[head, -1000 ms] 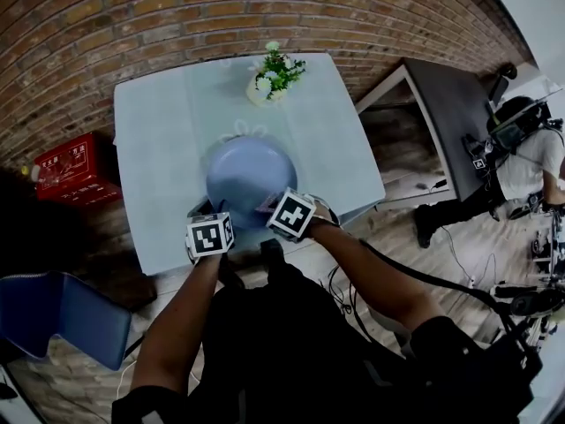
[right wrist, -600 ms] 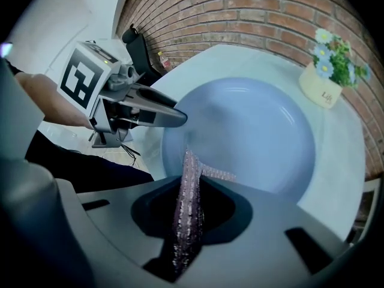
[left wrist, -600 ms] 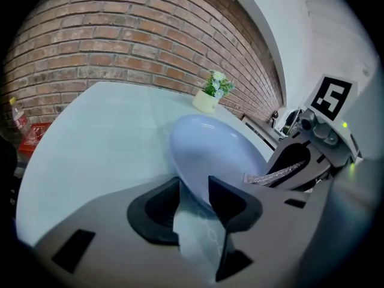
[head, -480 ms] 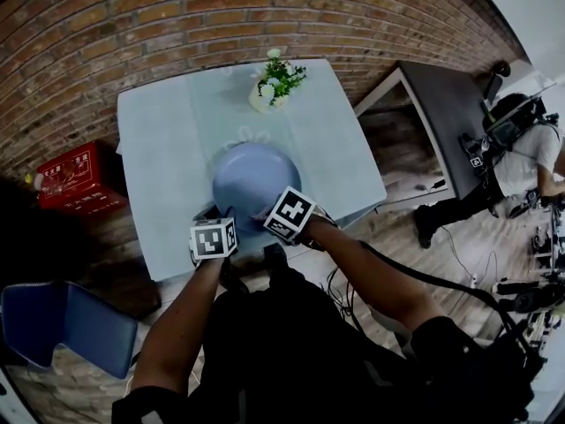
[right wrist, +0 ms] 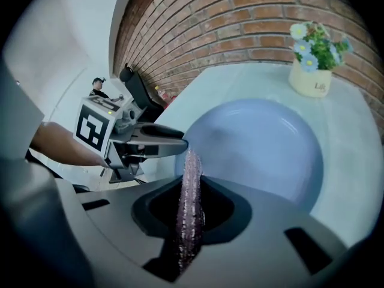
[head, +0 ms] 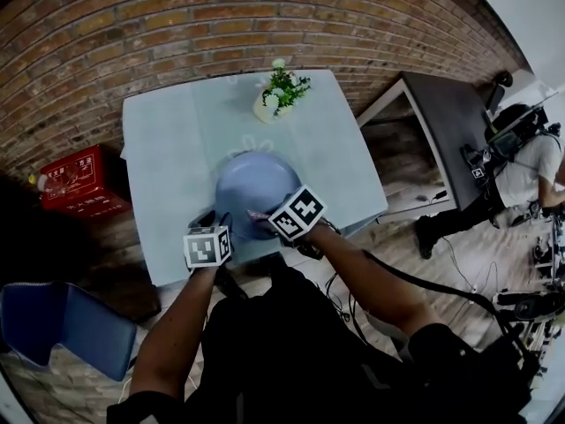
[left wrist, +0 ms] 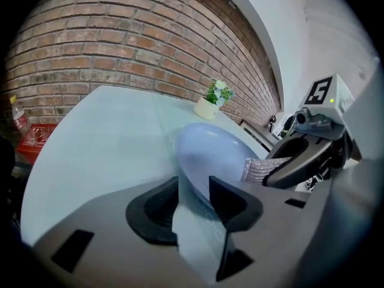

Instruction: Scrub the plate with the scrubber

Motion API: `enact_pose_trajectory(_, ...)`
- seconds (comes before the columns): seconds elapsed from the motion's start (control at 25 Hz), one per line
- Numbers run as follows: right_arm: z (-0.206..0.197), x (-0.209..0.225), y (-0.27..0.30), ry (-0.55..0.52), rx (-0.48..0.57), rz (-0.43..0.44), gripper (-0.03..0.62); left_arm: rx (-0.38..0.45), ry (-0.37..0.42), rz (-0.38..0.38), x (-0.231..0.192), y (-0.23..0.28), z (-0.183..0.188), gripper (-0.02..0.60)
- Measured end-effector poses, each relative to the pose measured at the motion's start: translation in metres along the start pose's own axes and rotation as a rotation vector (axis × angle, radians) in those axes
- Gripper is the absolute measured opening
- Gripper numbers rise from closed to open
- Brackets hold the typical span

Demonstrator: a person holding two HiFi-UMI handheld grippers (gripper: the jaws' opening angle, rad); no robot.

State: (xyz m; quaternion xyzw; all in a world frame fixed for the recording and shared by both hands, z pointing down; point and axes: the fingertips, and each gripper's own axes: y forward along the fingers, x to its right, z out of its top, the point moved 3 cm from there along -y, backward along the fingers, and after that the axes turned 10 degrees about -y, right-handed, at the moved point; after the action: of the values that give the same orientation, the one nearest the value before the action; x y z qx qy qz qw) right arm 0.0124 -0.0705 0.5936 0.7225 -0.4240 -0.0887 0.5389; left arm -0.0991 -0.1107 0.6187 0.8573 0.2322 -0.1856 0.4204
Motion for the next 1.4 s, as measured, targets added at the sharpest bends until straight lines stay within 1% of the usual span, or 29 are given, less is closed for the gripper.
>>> enact_pose_trajectory(0.12,0.009,0.016,-0.007,0.027,0.047,-0.016,0.072,0.018,0.0,0.007,0.002,-0.007,0.001,0.172)
enact_pose_trajectory(0.28,0.027,0.039,-0.011,0.028,0.102,-0.058,0.072,0.016,-0.004,0.038,0.004,-0.013,-0.008,0.172)
enact_pose_trajectory(0.4,0.043,0.058,-0.015,0.027,0.15,-0.103,0.072,0.015,-0.041,0.064,0.009,-0.017,-0.017,0.172)
enact_pose_trajectory(0.48,0.055,0.071,-0.018,0.021,0.184,-0.137,0.072,0.007,-0.067,0.067,0.014,-0.017,-0.025,0.17)
enact_pose_trajectory(0.56,0.064,0.087,-0.023,0.014,0.212,-0.176,0.072,0.005,-0.087,0.08,0.02,-0.014,-0.03,0.14)
enact_pose_trajectory(0.68,0.077,0.104,-0.026,-0.014,0.235,-0.213,0.072,0.032,-0.119,0.117,0.022,-0.013,-0.032,0.12)
enact_pose_trajectory(0.88,0.091,0.119,-0.017,-0.113,0.237,-0.268,0.072,0.072,-0.173,0.156,0.022,-0.014,-0.031,0.104)
enact_pose_trajectory(0.96,0.095,0.117,-0.009,-0.143,0.252,-0.264,0.072,0.082,-0.165,0.168,0.023,-0.014,-0.029,0.101)
enact_pose_trajectory(1.08,0.1,0.113,0.002,-0.13,0.278,-0.232,0.071,0.104,-0.166,0.19,0.023,-0.013,-0.029,0.092)
enact_pose_trajectory(1.2,0.105,0.105,0.014,-0.129,0.262,-0.178,0.071,0.13,-0.198,0.2,0.021,-0.015,-0.03,0.083)
enact_pose_trajectory(1.4,0.106,0.098,0.026,-0.155,0.233,-0.135,0.071,0.144,-0.201,0.209,0.024,-0.017,-0.029,0.081)
